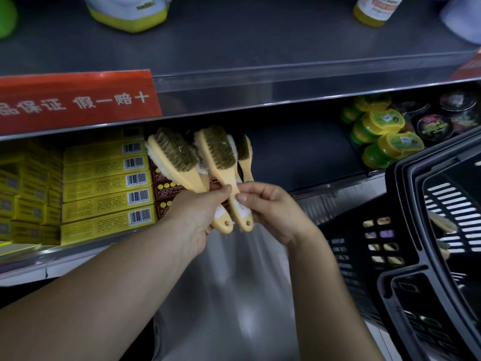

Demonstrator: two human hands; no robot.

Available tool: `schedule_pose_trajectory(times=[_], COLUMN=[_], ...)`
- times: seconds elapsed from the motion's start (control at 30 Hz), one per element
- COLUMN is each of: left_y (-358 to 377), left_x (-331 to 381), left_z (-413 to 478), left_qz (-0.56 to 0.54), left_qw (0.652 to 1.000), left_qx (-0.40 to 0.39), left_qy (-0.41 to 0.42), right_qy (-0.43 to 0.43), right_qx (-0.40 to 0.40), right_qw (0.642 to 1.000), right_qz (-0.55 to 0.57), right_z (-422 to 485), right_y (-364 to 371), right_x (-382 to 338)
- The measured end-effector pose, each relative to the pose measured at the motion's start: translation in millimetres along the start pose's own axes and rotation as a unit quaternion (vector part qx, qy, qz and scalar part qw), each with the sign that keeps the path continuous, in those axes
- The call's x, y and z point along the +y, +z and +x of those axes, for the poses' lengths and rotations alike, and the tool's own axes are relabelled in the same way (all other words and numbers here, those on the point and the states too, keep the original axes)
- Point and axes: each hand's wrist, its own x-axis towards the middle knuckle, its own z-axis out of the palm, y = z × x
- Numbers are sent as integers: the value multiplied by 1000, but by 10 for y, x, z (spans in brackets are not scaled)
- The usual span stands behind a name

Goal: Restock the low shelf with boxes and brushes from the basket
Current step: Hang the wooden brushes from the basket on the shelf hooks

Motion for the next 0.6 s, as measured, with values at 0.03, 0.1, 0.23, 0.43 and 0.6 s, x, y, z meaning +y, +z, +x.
schedule_pose_trajectory(times=[0.03, 0.1, 0.23, 0.43, 0.6], left_y=[4, 4, -8, 6, 12], left_x=[3, 10, 23, 50, 83], left_z=[-5, -6, -11, -9, -3], left_qz=[-3, -12, -5, 10, -9], left_qw=[1000, 1000, 1000, 999, 999], left_qx=[0, 5, 8, 19, 42], left_qy=[-2, -4, 2, 33, 4], right_qy=[-1, -5, 29, 68, 85], right_qx=[32, 135, 350, 371, 376], right_qw=[999, 991, 931, 904, 891], right_qz=[3, -6, -102, -200, -239], right_z=[26, 124, 453, 917, 1017], right_y=[-63, -181, -490, -672, -682], right_x=[18, 54, 149, 313, 410])
